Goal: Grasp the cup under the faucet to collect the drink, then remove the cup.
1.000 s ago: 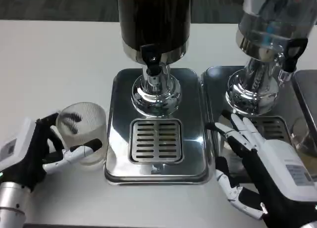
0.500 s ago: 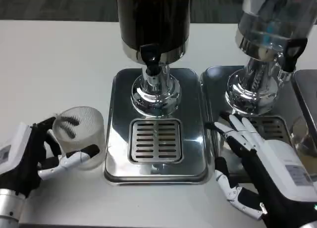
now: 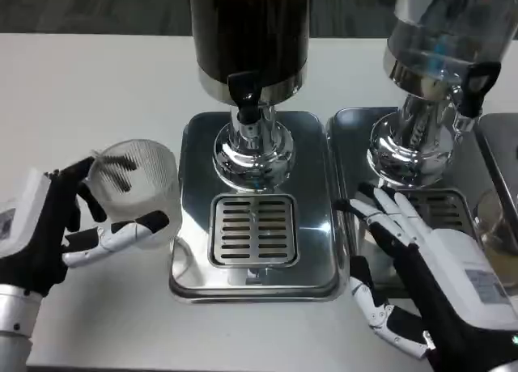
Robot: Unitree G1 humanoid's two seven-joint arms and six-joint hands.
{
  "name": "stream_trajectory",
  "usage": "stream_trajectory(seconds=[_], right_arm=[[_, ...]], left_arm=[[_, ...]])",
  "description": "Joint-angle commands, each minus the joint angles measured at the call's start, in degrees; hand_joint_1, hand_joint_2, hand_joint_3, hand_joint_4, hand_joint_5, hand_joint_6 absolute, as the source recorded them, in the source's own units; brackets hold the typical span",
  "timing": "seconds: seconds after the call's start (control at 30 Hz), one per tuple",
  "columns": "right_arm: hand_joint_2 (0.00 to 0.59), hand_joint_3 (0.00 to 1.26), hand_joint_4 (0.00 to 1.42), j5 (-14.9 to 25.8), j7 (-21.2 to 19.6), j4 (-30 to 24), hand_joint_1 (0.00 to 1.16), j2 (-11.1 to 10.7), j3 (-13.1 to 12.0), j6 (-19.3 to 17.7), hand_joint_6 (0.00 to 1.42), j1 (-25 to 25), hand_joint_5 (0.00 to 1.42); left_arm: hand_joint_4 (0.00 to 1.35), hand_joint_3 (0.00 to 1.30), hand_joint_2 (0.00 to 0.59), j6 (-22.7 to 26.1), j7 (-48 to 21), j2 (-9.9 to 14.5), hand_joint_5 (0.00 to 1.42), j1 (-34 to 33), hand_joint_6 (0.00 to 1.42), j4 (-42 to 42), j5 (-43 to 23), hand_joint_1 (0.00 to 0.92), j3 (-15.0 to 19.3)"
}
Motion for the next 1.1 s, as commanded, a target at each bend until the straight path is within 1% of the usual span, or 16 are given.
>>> stream_trajectory(seconds=[0.03, 0.27, 0.53, 0.63, 0.8, 0.87, 1.1], right_arm=[[0.586, 0.18, 0.04, 0.5, -0.24, -0.41, 0.6, 0.06, -0.14, -0.93, 0.14, 0.29, 0.0], [0.586, 0.17, 0.03, 0.85, -0.58, -0.73, 0.6, 0.35, -0.34, -1.14, 0.14, 0.86, 0.0], [0.586, 0.16, 0.03, 0.46, -0.95, -1.06, 0.6, 0.81, -0.13, -1.14, 0.14, 1.26, 0.0], [0.586, 0.16, 0.02, -0.35, -1.07, -1.52, 0.6, 1.0, 0.13, -1.11, 0.14, 1.42, 0.0], [0.586, 0.16, 0.02, -3.92, -2.06, -2.94, 0.6, 0.54, 0.37, -1.35, 0.14, 1.86, 0.0], [0.586, 0.16, 0.02, -4.66, -2.43, -3.44, 0.6, 0.51, 0.29, -1.44, 0.14, 2.09, 0.0], [0.586, 0.16, 0.02, -3.58, -1.95, -3.44, 0.6, 1.02, -0.04, -0.85, 0.14, 2.66, 0.0]], left_arm=[[0.68, 0.63, 0.157, -0.28, -0.4, -0.07, 0.94, -1.1, 1.23, -1.99, 0.56, 0.43, 0.12], [0.68, 0.64, 0.153, 0.4, -2.26, -1.94, 0.94, -2.43, 1.23, -2.61, 1.04, 0.43, -0.25], [0.68, 0.64, 0.152, 1.42, -5.38, -4.34, 0.95, -4.42, 1.22, -0.7, 1.56, 0.43, -1.27], [0.68, 0.64, 0.152, 1.57, -5.92, -4.98, 0.95, -4.95, 1.22, 0.16, 1.53, 0.43, -1.73], [0.68, 0.64, 0.152, 1.89, -6.43, -6.07, 0.94, -5.9, 1.22, 1.6, 1.68, 0.43, -2.67], [0.68, 0.64, 0.151, 2.0, -6.67, -6.51, 0.94, -6.22, 1.22, 2.08, 1.7, 0.432, -2.92], [0.69, 0.64, 0.148, 2.12, -6.41, -7.68, 0.94, -6.92, 1.22, 3.36, 1.96, 0.438, -4.02]])
